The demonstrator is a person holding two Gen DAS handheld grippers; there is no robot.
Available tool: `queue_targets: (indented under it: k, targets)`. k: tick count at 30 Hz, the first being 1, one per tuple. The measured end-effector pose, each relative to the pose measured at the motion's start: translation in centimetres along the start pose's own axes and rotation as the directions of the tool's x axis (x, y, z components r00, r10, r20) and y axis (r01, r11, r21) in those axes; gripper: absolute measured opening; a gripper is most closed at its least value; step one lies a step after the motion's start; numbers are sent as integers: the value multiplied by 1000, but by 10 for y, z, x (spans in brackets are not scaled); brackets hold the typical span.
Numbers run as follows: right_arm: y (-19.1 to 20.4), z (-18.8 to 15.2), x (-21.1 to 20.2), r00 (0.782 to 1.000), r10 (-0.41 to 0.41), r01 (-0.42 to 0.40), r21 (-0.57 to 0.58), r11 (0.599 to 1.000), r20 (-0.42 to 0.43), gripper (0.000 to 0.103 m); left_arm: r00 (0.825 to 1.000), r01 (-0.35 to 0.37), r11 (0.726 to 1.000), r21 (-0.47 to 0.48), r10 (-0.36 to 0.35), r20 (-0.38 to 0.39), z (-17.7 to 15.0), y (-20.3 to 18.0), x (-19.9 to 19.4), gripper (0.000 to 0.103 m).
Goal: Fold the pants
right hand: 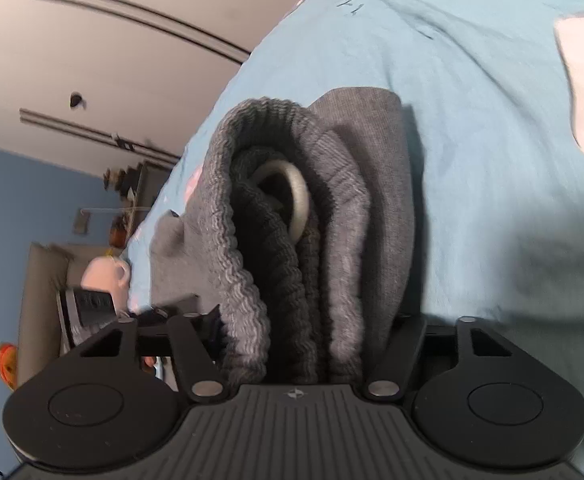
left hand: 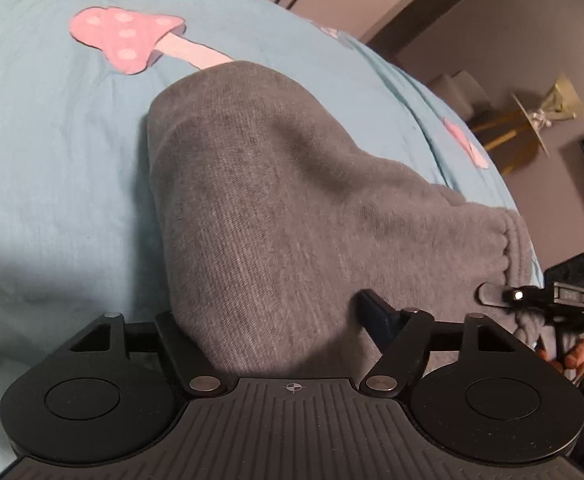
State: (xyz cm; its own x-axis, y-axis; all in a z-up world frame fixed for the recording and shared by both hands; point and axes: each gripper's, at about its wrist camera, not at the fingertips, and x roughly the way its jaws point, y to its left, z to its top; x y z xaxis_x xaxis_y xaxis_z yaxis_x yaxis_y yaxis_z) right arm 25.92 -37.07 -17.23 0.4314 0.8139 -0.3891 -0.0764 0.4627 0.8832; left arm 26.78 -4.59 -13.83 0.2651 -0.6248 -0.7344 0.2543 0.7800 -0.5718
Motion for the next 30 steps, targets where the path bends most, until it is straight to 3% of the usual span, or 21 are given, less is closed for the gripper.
queue_targets:
  k: [6,8,11,13,17,22,24,26,27,28,29,30]
  targets:
    - [-16,-5,1,1000,5,-6,78,997,15,62,999,10,998,-56,-12,-33,8,5,4,77]
    - [-9,-6,-1,999,-26,24,71,997,25,61,1000,-5,998,-64,3,-22,9,0,-2,52]
    - [17,-14,-3,991,-112,112,1,994,72,56,997,-61,998,-2,61,39,3,-22,-18,38]
    - [37,-18,-7,987,-119,125,-40,991,110,55,993,-89,995,38,86,80,2,-36,-27,38]
    - [70,-10,-21,986,-21,40,-114,993,162,54,989,-49,998,45,42,144,19,-51,-45,38]
    - [100,23,-32,967,1,46,-175,983,255,54,964,-63,996,67,44,262,57,-70,-53,39]
    - [104,37,-33,954,3,54,-184,982,299,54,954,-93,994,62,71,291,67,-72,-52,46]
    - [103,51,-33,939,-32,103,-192,976,342,61,928,-247,968,46,223,299,74,-69,-43,86]
    - [101,58,-33,929,-80,156,-184,970,362,77,894,-357,934,20,335,297,75,-66,-39,94]
    - [96,63,-33,910,-155,226,-148,963,384,86,857,-442,897,5,421,298,72,-61,-37,95]
    - [88,66,-38,875,-246,312,-98,945,417,95,834,-493,870,16,468,293,66,-54,-37,95]
    - [82,65,-42,838,-312,378,-64,924,447,95,835,-497,867,25,471,283,61,-51,-37,95]
